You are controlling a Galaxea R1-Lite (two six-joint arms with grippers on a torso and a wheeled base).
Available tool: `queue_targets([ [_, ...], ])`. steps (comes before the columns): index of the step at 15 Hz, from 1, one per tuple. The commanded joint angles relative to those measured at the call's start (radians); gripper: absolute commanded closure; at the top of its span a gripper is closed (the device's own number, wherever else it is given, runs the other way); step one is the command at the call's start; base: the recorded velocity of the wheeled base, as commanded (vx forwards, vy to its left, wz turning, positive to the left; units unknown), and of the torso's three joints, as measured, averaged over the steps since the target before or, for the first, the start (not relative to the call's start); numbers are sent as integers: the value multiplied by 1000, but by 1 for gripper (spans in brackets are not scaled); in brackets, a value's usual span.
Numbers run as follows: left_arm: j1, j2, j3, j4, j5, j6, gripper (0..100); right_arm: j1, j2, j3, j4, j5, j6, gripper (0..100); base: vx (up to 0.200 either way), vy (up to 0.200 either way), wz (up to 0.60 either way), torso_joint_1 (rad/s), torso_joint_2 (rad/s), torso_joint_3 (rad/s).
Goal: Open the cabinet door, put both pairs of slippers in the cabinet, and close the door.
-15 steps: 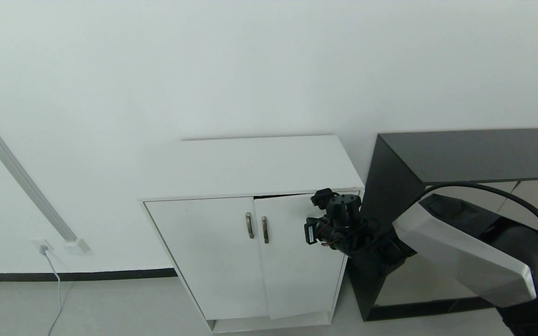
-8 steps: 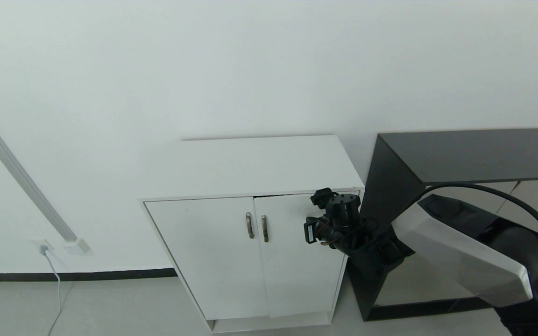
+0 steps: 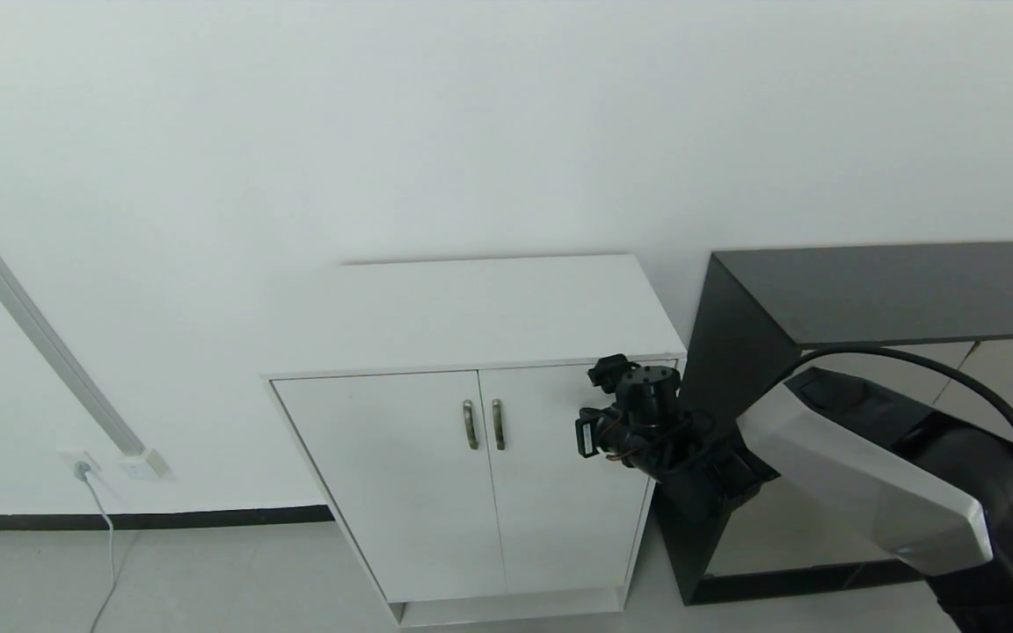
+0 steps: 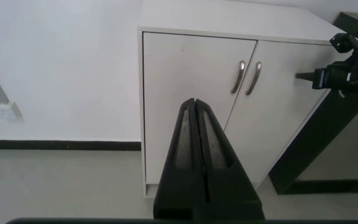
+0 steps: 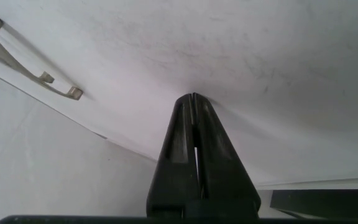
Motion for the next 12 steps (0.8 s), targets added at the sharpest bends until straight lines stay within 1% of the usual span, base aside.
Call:
queue_targets([
  [1,0,0,0,0,0,0,100,0,2,-2,0,0,0,100,0,0,0,0,0,0],
  [9,1,0,0,0,0,0,100,-7,11,-22,0,-1,1,100,0,0,0,0,0,0],
  [11,0,0,0,0,0,0,100,-7,8,-13,-3,-3,1,100,0,0,0,0,0,0],
  [12,0,2,0,0,0,0,100,-6,-7,12,-8,-3,3,100,0,0,0,0,0,0],
])
